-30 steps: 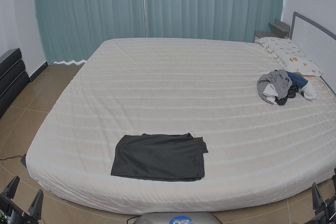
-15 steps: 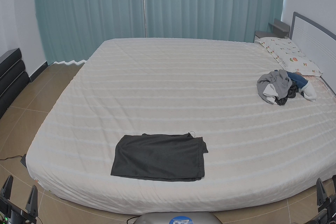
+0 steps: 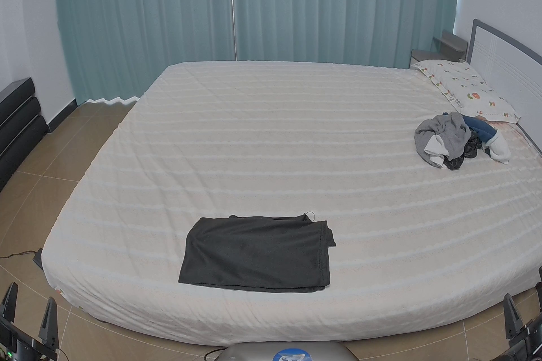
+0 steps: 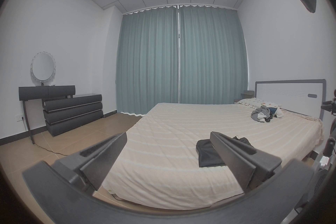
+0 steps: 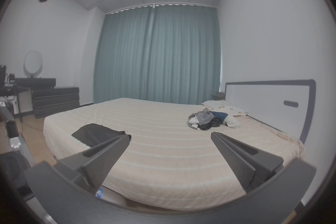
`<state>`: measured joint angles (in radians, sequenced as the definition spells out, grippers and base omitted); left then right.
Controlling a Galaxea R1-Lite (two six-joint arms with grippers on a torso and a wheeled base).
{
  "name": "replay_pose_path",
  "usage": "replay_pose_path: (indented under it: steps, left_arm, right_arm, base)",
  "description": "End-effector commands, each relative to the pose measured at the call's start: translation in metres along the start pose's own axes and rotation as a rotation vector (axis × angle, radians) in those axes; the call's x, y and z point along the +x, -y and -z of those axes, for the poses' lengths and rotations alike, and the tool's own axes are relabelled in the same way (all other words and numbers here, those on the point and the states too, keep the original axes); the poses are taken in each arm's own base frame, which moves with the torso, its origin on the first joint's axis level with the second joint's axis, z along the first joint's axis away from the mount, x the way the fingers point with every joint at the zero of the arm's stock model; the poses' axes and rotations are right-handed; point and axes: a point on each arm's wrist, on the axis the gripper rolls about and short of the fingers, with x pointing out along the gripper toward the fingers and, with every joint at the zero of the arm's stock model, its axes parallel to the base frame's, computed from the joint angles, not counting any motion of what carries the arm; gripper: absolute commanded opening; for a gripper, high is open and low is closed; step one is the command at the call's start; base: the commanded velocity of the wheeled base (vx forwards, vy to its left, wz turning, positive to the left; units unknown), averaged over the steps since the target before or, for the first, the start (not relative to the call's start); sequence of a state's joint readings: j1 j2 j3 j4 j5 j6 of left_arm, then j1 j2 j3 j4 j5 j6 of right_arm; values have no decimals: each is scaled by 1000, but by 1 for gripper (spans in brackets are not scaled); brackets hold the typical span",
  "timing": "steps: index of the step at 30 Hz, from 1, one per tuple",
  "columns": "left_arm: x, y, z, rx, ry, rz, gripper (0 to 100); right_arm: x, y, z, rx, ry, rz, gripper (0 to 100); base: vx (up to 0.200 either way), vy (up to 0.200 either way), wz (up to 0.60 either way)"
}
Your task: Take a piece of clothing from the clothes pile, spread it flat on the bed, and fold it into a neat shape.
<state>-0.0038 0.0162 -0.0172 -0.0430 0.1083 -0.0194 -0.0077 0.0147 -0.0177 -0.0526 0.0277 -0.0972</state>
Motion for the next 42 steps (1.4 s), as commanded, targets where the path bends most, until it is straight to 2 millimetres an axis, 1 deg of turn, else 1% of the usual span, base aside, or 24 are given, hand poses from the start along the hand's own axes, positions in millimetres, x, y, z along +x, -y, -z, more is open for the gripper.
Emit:
replay_pose_path:
  steps: [1,7,10,12,13,14,17,21,22,23,24,29,42]
  left_arm:
    - [0,0,5,-12,-6,-6,100]
    - [0,0,5,-41,-9,1,100]
    - [0,2,8,-32,-33,76,100]
    - [0,2,10,-25,-50,94,100]
    - [0,2,10,2,-51,111,100]
    - [0,2,10,20,-50,121,100]
    - [0,3,10,36,-50,144,100]
    - [0,3,10,40,-55,143,100]
    - [0,3,10,40,-55,143,100]
    - [0,3,10,40,-55,140,100]
    - [0,3,10,40,-55,137,100]
    - [0,3,10,34,-54,126,100]
    - [0,3,10,25,-51,130,100]
  right_arm:
    - [-1,-2,3,52,-6,-71,100]
    - [-2,0,4,99,-44,19,100]
    - [-2,0,3,110,-39,34,100]
    - [-2,0,4,147,-38,24,100]
    - [-2,0,4,216,-35,16,100]
    - [-2,0,4,224,-28,11,100]
    - [-1,0,3,218,0,15,100]
    - [0,0,4,111,-1,25,100]
    - [0,0,4,111,-1,25,100]
    - [0,-1,11,78,-68,21,100]
    - [-1,-1,11,81,-86,23,100]
    - [0,0,10,89,-57,23,100]
    - [0,-1,10,91,-56,11,100]
  base:
    - [0,0,0]
    - [0,0,0]
    - [0,0,0]
    - [0,0,0]
    - [0,0,0]
    - [0,0,0]
    - [0,0,0]
    - [0,0,0]
    - [0,0,0]
    - [0,0,0]
    - [0,0,0]
    - [0,0,0]
    - [0,0,0]
